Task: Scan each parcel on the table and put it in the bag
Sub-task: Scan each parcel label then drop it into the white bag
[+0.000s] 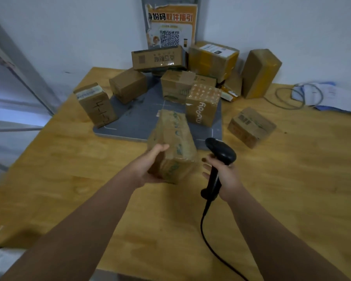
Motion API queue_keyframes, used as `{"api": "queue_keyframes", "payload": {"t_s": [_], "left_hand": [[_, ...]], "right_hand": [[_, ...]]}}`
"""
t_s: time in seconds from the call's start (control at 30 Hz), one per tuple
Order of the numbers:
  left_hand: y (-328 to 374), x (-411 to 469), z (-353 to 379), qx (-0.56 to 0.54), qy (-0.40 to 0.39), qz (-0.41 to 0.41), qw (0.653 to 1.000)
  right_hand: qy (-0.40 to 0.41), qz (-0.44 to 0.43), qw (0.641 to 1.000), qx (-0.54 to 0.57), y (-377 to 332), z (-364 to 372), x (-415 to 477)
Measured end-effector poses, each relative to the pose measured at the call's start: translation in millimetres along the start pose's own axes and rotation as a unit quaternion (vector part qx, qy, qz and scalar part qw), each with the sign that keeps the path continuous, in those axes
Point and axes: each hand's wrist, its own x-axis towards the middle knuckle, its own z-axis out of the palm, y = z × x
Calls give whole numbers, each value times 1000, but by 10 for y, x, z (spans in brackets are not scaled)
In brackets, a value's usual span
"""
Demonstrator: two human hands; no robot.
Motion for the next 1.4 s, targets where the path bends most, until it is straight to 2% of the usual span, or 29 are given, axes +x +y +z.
{"api": "queue_keyframes", "payload": {"t_s": [0.07, 0.13, 0.2, 0.27, 0.33, 0.37, 0.43, 0.53, 0.6, 0.67, 0.8, 0.97, 1.07, 1.23, 1.3, 1.4], "left_hand": [[-189, -104, 31, -80, -103, -13, 991], [-373, -138, 100, -107, -112, 5, 988], [-489, -124, 178, -98, -32, 38, 994], [-524, -146, 226, -23, 75, 67, 995], [-540, -160, 208, 35, 126, 97, 987], [-544, -192, 189, 39, 125, 102, 986], [-539, -265, 143, 72, 89, 86, 990], [-585, -287, 51, 199, 16, 26, 980], [-638, -288, 9, 219, -4, 11, 976], [-721, -280, -13, 199, -40, 32, 979], [-840, -335, 63, 187, -97, 78, 975], [-843, -365, 98, 178, -141, 133, 965], [-767, -380, 100, 131, -105, 126, 978], [-664, -368, 143, 134, -73, 140, 978], [-616, -333, 144, 146, -38, 155, 976], [-569, -272, 148, 139, 32, 164, 976]], "right_hand": [[-41, -12, 999, 15, 3, -51, -148], [-89, -42, 995, -11, 59, -89, -314], [-100, -86, 988, -76, 146, -114, -488], [-74, -126, 984, -98, 255, -156, -596], [-23, -142, 987, -76, 336, -198, -639], [2, -139, 988, -64, 363, -217, -651], [23, -126, 990, -56, 406, -242, -669], [17, -107, 994, -16, 467, -277, -725], [31, -101, 994, 35, 478, -299, -774], [46, -88, 993, 59, 482, -335, -818], [18, -67, 997, 36, 435, -378, -876], [-11, -122, 993, -1, 352, -454, -903], [-6, -149, 989, -10, 333, -499, -922], [16, -142, 988, -56, 274, -518, -875], [51, -145, 984, -89, 210, -476, -860], [33, -154, 981, -115, 103, -403, -929]]}}
